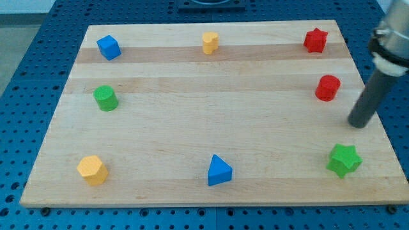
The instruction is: Push red circle towards the centre of the board
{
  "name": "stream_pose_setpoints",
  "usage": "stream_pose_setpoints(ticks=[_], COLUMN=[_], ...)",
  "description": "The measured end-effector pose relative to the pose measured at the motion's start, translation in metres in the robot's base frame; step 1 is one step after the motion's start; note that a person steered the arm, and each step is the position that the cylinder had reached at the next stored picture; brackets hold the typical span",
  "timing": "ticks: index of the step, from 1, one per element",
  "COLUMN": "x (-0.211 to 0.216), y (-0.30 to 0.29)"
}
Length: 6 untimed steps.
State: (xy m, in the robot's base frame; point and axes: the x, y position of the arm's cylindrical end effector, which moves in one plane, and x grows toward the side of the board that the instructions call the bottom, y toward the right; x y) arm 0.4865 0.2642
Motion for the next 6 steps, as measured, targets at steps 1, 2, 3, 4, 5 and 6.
stream_pose_setpoints(ticks=[1, 2, 3, 4, 5, 6], x=[0.000, -0.051, -0.063, -0.063, -0.063, -0.063], y=[0.000, -0.002, -0.003, -0.004, -0.037, -0.084])
